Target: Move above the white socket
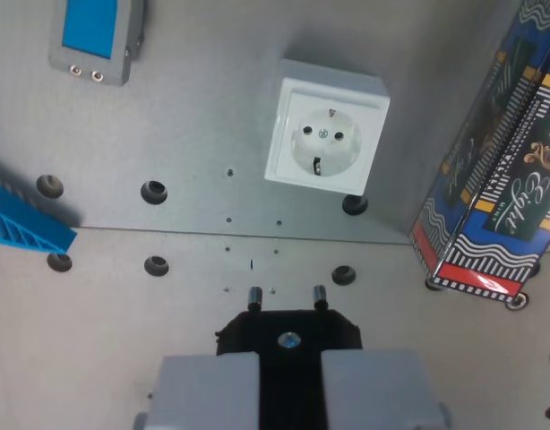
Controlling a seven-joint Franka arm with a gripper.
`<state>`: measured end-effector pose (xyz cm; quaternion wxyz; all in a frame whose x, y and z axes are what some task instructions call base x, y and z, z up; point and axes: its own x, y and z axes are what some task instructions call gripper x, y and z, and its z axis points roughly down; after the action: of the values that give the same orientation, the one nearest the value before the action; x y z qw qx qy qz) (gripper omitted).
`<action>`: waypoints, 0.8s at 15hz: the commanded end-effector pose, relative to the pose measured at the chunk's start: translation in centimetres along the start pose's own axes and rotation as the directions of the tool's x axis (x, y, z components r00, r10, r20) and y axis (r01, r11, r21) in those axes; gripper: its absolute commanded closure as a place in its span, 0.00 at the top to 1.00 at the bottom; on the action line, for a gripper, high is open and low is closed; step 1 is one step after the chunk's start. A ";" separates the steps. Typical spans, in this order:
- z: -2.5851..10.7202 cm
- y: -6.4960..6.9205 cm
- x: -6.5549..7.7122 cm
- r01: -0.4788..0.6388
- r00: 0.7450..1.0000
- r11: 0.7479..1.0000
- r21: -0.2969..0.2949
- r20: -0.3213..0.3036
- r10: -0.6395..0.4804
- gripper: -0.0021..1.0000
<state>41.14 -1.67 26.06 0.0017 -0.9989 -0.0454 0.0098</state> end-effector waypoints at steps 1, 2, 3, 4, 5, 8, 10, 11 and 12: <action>1.7 0.5 -0.1 -0.097 0.992 0.995 0.002 -0.077 0.097 0.00; 2.2 0.6 -0.1 -0.103 0.992 0.995 0.002 -0.076 0.102 0.00; 2.7 0.7 -0.1 -0.108 0.991 0.994 0.002 -0.079 0.107 0.00; 3.2 0.8 -0.2 -0.116 0.990 0.993 0.003 -0.079 0.116 0.00; 3.7 0.9 -0.2 -0.125 0.989 0.992 0.004 -0.078 0.125 0.00; 5.2 1.1 -0.4 -0.141 0.986 0.990 0.007 -0.085 0.141 0.00; 6.2 1.3 -0.5 -0.156 0.984 0.988 0.010 -0.088 0.156 0.00; 6.7 1.4 -0.6 -0.160 0.983 0.987 0.011 -0.090 0.161 0.00; 7.2 1.4 -0.6 -0.165 0.982 0.986 0.013 -0.088 0.166 0.00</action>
<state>40.73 -2.82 19.60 0.0035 -0.9999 -0.0038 0.0113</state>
